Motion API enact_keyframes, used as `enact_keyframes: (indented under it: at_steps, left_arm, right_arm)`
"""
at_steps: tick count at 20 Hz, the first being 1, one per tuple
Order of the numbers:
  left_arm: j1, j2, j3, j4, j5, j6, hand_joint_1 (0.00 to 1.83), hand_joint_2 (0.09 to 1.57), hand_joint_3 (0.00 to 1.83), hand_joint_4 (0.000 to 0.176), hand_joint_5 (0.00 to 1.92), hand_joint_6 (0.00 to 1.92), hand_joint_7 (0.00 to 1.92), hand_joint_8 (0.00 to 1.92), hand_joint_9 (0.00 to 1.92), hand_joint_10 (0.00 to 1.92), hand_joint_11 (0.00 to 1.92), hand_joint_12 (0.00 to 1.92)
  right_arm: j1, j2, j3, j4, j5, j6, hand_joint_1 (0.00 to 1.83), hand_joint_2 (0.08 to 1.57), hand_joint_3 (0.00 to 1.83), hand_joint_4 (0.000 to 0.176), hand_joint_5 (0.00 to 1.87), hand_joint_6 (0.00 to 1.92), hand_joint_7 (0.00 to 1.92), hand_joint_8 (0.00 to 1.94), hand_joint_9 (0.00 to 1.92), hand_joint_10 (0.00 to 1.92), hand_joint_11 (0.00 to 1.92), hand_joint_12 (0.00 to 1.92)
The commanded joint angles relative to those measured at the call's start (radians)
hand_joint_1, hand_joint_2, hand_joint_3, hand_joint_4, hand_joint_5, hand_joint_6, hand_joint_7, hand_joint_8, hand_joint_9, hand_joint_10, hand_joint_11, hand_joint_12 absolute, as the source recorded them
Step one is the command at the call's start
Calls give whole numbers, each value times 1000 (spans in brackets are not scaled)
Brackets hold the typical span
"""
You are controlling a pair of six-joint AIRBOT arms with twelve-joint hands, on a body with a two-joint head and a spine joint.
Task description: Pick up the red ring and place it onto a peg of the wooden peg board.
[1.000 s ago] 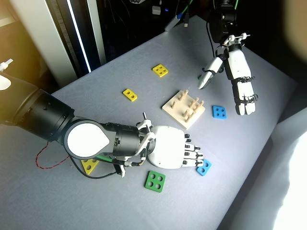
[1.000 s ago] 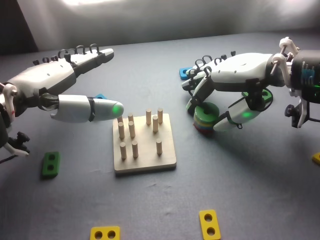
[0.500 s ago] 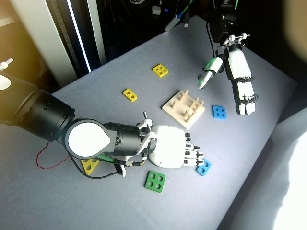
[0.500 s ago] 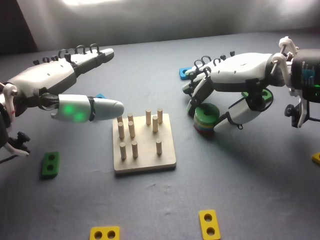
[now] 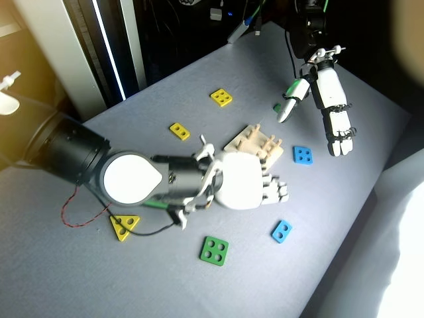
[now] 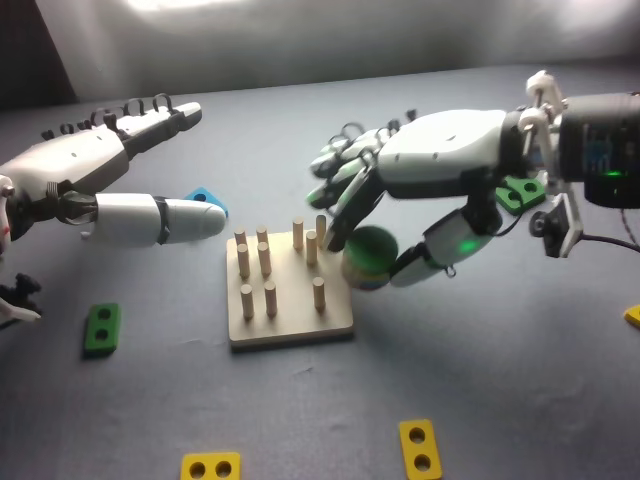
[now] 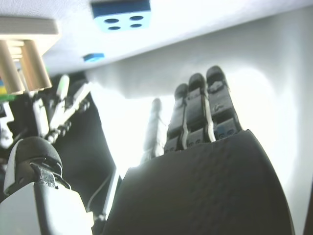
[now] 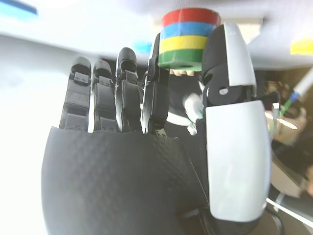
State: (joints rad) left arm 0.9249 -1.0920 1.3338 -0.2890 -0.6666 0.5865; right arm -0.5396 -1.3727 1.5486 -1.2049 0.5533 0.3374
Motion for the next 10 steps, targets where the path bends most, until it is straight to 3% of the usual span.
enact_keyframes:
  at_steps: [1, 2, 3, 6, 8, 10]
  left_arm:
    - [-4, 6, 5, -8, -111, -5, 333, 913, 0, 160, 0, 0, 0, 0, 0, 0, 0, 0]
    - [-1, 6, 5, -12, -111, -5, 314, 910, 0, 145, 0, 0, 0, 0, 0, 0, 0, 0]
    - [1, 7, 6, -13, -111, -5, 310, 908, 0, 142, 0, 0, 0, 0, 0, 0, 0, 0]
    - [2, 7, 7, -14, -111, -5, 306, 912, 0, 150, 0, 0, 0, 0, 0, 0, 0, 0]
    - [2, 7, 8, -14, -111, -4, 260, 920, 2, 134, 0, 0, 0, 0, 0, 0, 0, 0]
    - [2, 5, 9, -14, -111, -4, 265, 921, 2, 135, 0, 0, 0, 0, 0, 0, 0, 0]
  right_arm:
    - [23, 5, -9, 41, 74, 4, 1077, 1170, 2, 0, 869, 1180, 358, 9, 83, 14, 12, 11]
    - [30, 6, -20, 32, 84, 4, 1059, 1174, 2, 0, 863, 1191, 376, 11, 94, 14, 18, 22]
    - [37, 8, -31, 23, 94, 5, 1060, 1171, 1, 0, 869, 1181, 391, 1, 99, 2, 3, 106]
    - [55, 12, -54, 7, 116, 6, 1083, 1162, 0, 0, 889, 1147, 388, 1, 93, 1, 0, 9]
    - [70, 12, -64, -10, 122, 6, 1115, 1145, 0, 0, 922, 1095, 400, 4, 111, 6, 0, 0]
    - [81, 12, -70, -18, 128, 7, 1150, 1124, 0, 0, 961, 1027, 413, 4, 116, 4, 0, 0]
